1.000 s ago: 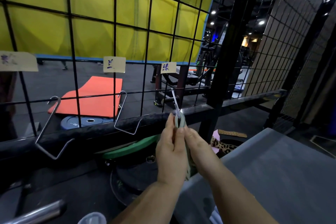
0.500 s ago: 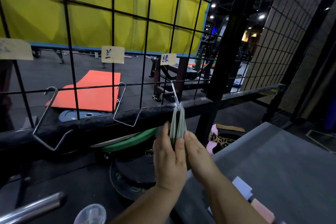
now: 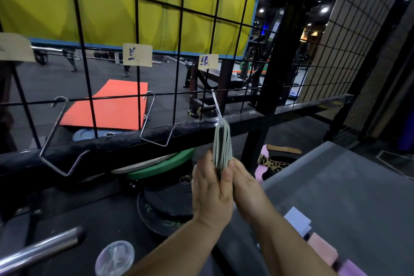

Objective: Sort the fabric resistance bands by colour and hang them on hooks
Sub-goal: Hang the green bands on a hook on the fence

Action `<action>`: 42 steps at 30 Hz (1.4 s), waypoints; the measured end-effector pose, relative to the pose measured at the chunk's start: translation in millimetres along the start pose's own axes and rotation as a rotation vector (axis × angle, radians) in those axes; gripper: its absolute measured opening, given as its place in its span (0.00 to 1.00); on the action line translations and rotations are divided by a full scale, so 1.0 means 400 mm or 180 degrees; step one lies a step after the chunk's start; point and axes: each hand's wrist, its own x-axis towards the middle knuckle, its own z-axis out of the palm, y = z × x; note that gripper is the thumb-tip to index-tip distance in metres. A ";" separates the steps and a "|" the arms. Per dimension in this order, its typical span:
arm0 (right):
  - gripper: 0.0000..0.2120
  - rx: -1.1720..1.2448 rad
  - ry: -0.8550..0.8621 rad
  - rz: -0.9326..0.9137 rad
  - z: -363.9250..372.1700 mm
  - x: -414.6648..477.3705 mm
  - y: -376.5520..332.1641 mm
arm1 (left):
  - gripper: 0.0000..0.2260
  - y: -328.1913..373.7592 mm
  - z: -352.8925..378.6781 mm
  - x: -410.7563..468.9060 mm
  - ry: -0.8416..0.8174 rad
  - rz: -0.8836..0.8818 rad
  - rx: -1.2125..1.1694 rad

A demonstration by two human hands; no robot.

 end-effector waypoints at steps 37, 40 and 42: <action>0.17 -0.0671 0.0423 0.0180 0.035 -0.013 0.110 | 0.13 -0.068 -0.032 -0.039 -0.0459 -0.0468 0.0606; 0.18 -0.0704 0.0466 0.0142 0.043 -0.014 0.111 | 0.09 -0.072 -0.031 -0.040 -0.0496 -0.0515 0.0531; 0.18 -0.0681 0.0483 0.0133 0.047 -0.014 0.112 | 0.08 -0.072 -0.029 -0.039 -0.0458 -0.0490 0.0516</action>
